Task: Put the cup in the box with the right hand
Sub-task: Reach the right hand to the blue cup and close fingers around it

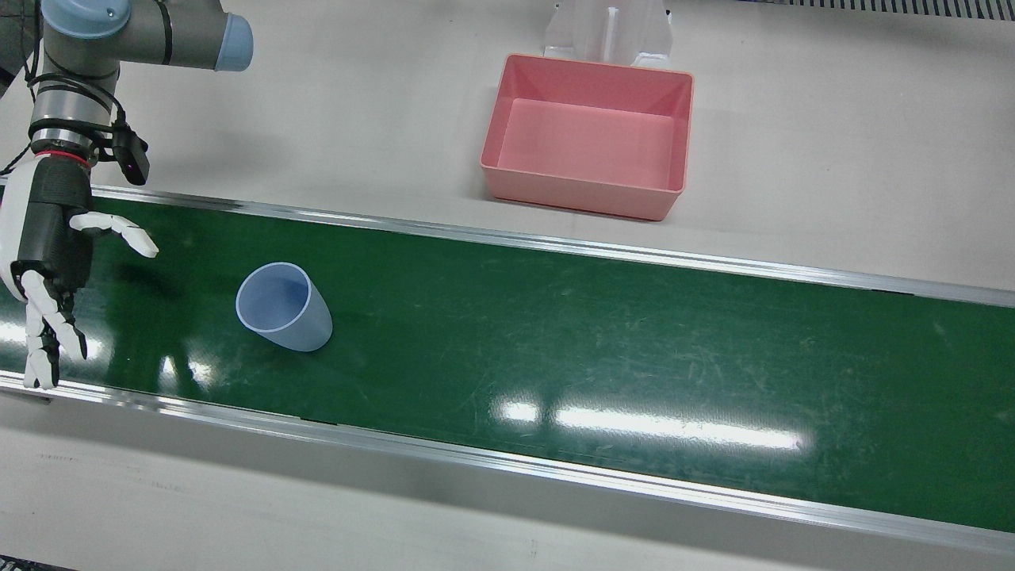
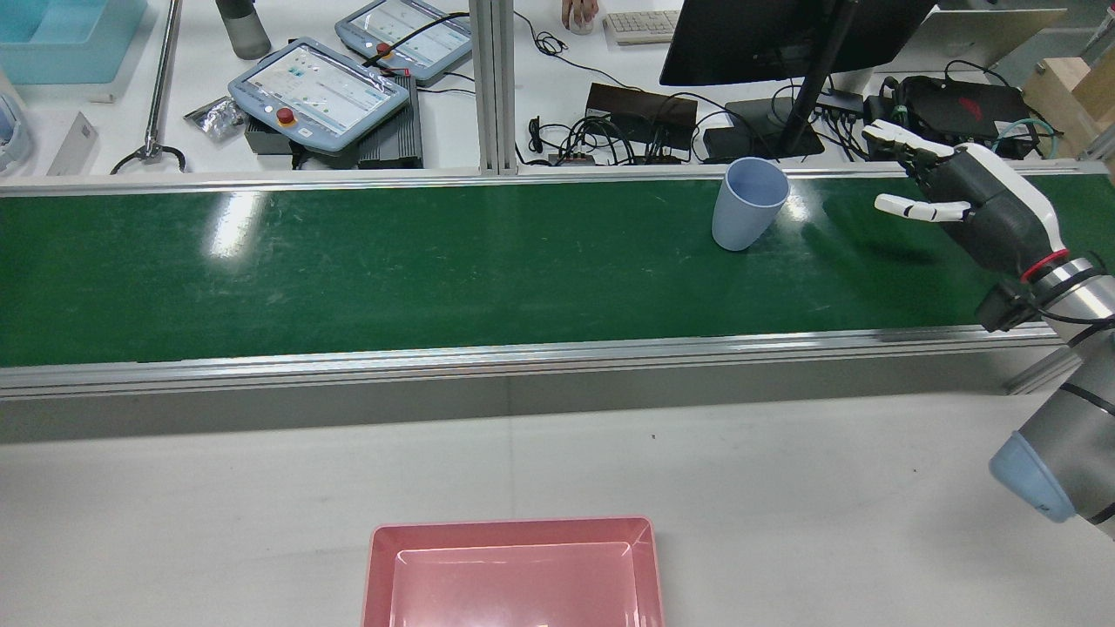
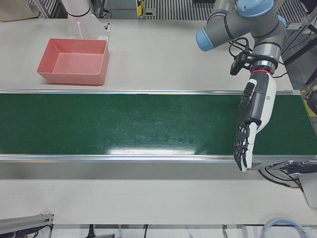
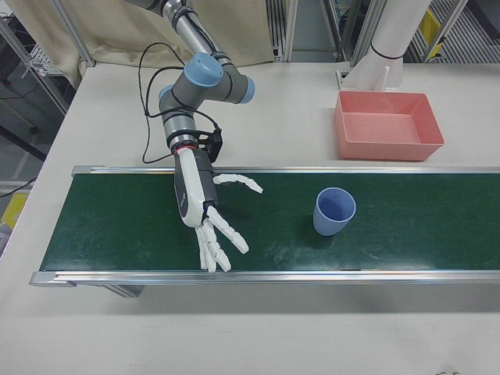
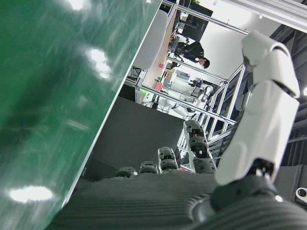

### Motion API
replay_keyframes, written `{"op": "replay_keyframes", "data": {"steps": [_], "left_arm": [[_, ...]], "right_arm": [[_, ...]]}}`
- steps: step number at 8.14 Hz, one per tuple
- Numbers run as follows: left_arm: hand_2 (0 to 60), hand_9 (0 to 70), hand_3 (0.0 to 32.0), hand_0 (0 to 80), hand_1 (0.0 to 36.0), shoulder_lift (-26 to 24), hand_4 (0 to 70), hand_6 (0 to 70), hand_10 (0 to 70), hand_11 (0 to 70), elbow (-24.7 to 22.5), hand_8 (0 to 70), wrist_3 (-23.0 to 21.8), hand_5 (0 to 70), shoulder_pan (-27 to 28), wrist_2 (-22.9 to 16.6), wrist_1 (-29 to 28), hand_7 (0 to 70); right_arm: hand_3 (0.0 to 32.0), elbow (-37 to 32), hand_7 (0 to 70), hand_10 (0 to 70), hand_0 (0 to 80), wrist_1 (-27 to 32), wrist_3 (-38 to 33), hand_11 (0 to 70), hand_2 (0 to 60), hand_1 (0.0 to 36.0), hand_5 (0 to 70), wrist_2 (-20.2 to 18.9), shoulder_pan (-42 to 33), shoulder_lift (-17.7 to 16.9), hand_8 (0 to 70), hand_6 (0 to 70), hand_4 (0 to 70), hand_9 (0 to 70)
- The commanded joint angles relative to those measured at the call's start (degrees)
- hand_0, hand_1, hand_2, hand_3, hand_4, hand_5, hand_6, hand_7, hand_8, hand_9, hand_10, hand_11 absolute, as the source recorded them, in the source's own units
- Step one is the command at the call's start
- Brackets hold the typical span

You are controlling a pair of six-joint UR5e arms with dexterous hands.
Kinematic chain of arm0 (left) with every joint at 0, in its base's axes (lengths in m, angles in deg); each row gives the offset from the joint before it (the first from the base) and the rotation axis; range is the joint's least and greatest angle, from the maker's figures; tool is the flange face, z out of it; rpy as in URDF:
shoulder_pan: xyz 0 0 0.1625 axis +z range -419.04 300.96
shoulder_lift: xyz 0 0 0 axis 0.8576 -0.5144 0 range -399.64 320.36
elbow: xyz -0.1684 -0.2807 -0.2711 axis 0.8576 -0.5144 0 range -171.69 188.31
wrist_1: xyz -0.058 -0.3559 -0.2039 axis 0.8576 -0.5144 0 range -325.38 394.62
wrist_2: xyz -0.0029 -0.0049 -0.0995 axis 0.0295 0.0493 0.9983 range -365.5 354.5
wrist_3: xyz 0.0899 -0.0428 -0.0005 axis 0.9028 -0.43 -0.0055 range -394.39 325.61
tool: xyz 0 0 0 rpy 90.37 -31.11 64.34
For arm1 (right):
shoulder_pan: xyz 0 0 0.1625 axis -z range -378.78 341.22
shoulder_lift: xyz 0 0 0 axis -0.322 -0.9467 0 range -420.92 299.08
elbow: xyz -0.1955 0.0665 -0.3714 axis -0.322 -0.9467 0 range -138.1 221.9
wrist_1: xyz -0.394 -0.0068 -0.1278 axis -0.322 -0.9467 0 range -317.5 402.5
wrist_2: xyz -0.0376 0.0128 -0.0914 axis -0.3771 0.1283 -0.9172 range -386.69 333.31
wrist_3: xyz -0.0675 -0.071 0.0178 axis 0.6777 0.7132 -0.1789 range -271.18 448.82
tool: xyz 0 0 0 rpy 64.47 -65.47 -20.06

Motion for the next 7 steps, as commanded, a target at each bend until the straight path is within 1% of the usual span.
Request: {"op": "replay_keyframes", "data": {"steps": [1, 5, 6, 7], "left_arm": [[0.0, 0.0, 0.0, 0.0, 0.0, 0.0, 0.0, 0.0, 0.0, 0.0, 0.0, 0.0, 0.0, 0.0, 0.0, 0.0, 0.0, 0.0], [0.0, 0.0, 0.0, 0.0, 0.0, 0.0, 0.0, 0.0, 0.0, 0.0, 0.0, 0.0, 0.0, 0.0, 0.0, 0.0, 0.0, 0.0], [0.0, 0.0, 0.0, 0.0, 0.0, 0.0, 0.0, 0.0, 0.0, 0.0, 0.0, 0.0, 0.0, 0.0, 0.0, 0.0, 0.1, 0.0], [0.0, 0.0, 0.0, 0.0, 0.0, 0.1, 0.0, 0.0, 0.0, 0.0, 0.0, 0.0, 0.0, 0.0, 0.0, 0.0, 0.1, 0.0]], "right_arm": [[0.0, 0.1, 12.5, 0.0, 45.6, 0.0, 0.1, 0.3, 24.1, 16.9, 3.8, 0.0, 1.9, 0.4, 1.4, 4.1, 1.1, 5.0], [0.0, 1.4, 11.9, 0.0, 45.7, 0.0, 0.2, 0.1, 23.5, 17.0, 3.9, 0.1, 4.4, 0.4, 1.2, 3.9, 0.1, 4.9], [0.0, 1.5, 10.9, 0.0, 45.3, 0.0, 0.2, 0.3, 21.8, 16.3, 3.8, 0.2, 4.4, 0.4, 1.3, 3.8, 0.0, 4.7], [0.0, 2.1, 10.7, 0.0, 45.3, -0.2, 0.2, 0.4, 22.7, 16.5, 3.9, 2.0, 4.4, 0.4, 1.5, 3.8, 0.0, 4.9]]}}
